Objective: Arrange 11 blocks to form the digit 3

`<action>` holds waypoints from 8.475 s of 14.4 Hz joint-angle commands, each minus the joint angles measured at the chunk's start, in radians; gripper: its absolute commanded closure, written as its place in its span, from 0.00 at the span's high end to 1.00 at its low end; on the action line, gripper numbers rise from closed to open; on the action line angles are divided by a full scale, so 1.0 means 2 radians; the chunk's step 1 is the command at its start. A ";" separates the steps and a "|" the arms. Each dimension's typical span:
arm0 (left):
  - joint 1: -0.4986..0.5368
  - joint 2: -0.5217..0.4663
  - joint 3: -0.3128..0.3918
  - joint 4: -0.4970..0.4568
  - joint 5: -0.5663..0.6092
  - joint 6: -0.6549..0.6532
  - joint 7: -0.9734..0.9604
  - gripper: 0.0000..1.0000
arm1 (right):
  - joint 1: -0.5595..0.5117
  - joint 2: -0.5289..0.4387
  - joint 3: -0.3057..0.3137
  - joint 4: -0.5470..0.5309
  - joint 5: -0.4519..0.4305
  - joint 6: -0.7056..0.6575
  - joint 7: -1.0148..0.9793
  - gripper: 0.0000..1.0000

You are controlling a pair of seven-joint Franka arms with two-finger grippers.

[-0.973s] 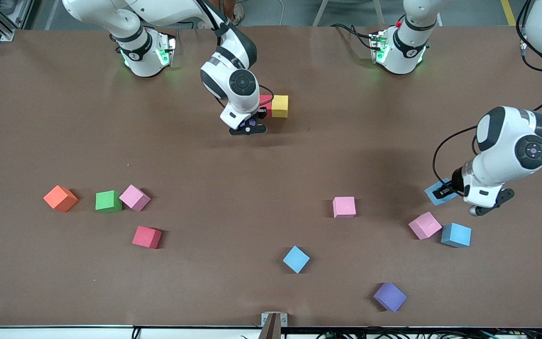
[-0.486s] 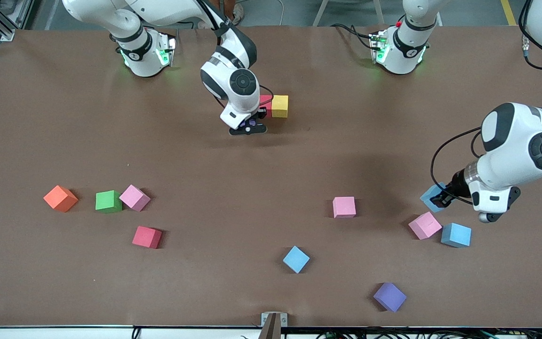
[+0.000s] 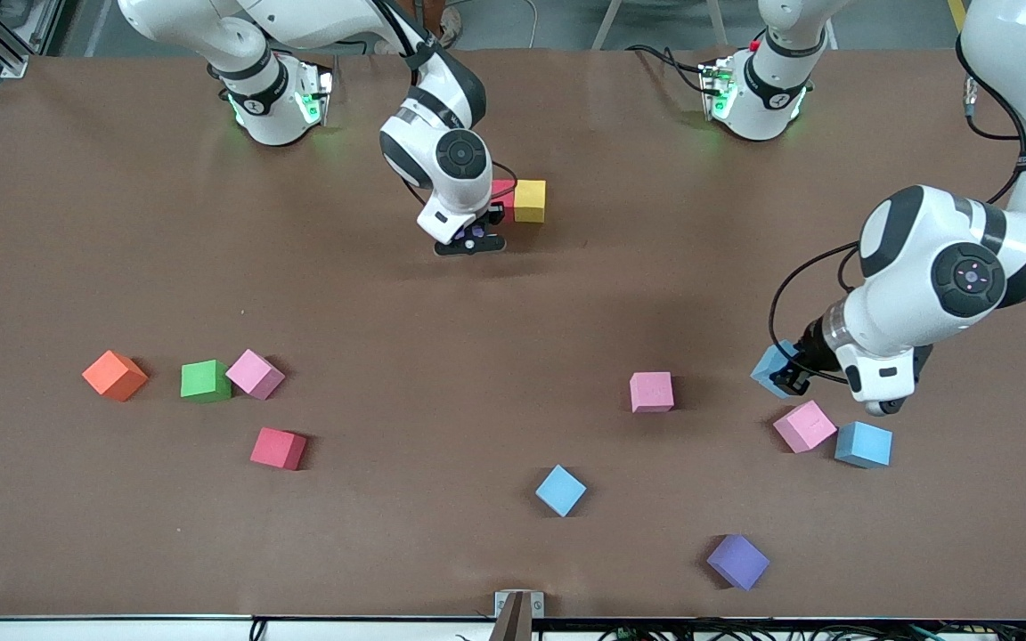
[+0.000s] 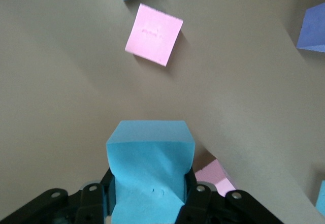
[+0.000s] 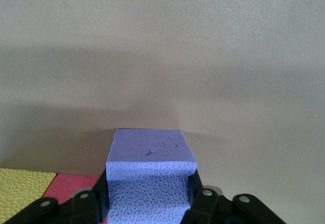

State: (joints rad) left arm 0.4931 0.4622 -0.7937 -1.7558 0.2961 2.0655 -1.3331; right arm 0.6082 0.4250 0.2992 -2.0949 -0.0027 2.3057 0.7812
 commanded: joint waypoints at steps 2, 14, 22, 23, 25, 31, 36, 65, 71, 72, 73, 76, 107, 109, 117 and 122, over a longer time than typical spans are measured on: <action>-0.018 -0.009 0.000 0.007 -0.008 -0.017 -0.063 0.21 | -0.005 -0.011 -0.005 0.004 -0.009 0.001 0.010 1.00; -0.048 -0.003 -0.004 0.040 -0.008 -0.017 -0.119 0.21 | -0.156 -0.002 -0.148 0.174 -0.009 -0.123 -0.079 1.00; -0.075 0.001 -0.004 0.043 -0.002 -0.017 -0.149 0.21 | -0.218 0.101 -0.148 0.228 0.000 -0.005 -0.213 1.00; -0.075 0.000 -0.004 0.045 -0.005 -0.017 -0.149 0.21 | -0.218 0.108 -0.148 0.239 0.000 -0.005 -0.213 1.00; -0.079 0.000 -0.004 0.046 -0.008 -0.018 -0.150 0.21 | -0.217 0.116 -0.148 0.245 -0.004 -0.004 -0.214 1.00; -0.106 0.004 -0.003 0.053 -0.002 -0.024 -0.217 0.21 | -0.227 0.137 -0.154 0.257 -0.006 0.018 -0.265 1.00; -0.132 0.013 -0.001 0.053 -0.004 -0.024 -0.303 0.21 | -0.226 0.158 -0.164 0.279 -0.006 0.024 -0.281 1.00; -0.311 0.096 0.088 0.108 0.004 -0.017 -0.517 0.21 | -0.207 0.186 -0.182 0.297 0.021 0.068 -0.309 0.59; -0.340 0.109 0.088 0.106 0.026 -0.016 -0.564 0.20 | -0.183 0.164 -0.181 0.297 0.021 0.022 -0.309 0.32; -0.347 0.109 0.088 0.106 0.026 -0.016 -0.567 0.20 | -0.168 0.150 -0.181 0.297 0.021 -0.007 -0.309 0.32; -0.350 0.109 0.088 0.106 0.026 -0.016 -0.567 0.20 | -0.155 0.135 -0.181 0.295 0.022 -0.038 -0.307 0.32; -0.351 0.103 0.088 0.104 0.031 -0.020 -0.567 0.19 | -0.129 0.067 -0.176 0.232 0.033 -0.074 -0.303 0.27; -0.403 0.099 0.083 0.033 0.067 -0.017 -0.503 0.18 | 0.112 -0.032 -0.158 -0.051 0.123 0.151 -0.120 0.26; -0.401 0.092 0.082 0.021 0.067 -0.017 -0.479 0.18 | 0.115 -0.032 -0.158 -0.063 0.122 0.174 -0.121 0.26; -0.399 0.089 0.082 0.017 0.067 -0.017 -0.473 0.18 | 0.122 -0.032 -0.158 -0.069 0.121 0.178 -0.121 0.26; -0.399 0.089 0.082 0.017 0.067 -0.017 -0.472 0.18 | 0.125 -0.032 -0.159 -0.072 0.119 0.178 -0.121 0.26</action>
State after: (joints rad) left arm -0.3137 0.6736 -0.6257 -1.6906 0.4106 2.0253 -2.2833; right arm 0.8412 0.3756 -0.0099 -2.2093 0.2231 2.6481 0.5356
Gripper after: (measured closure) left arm 0.480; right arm 0.718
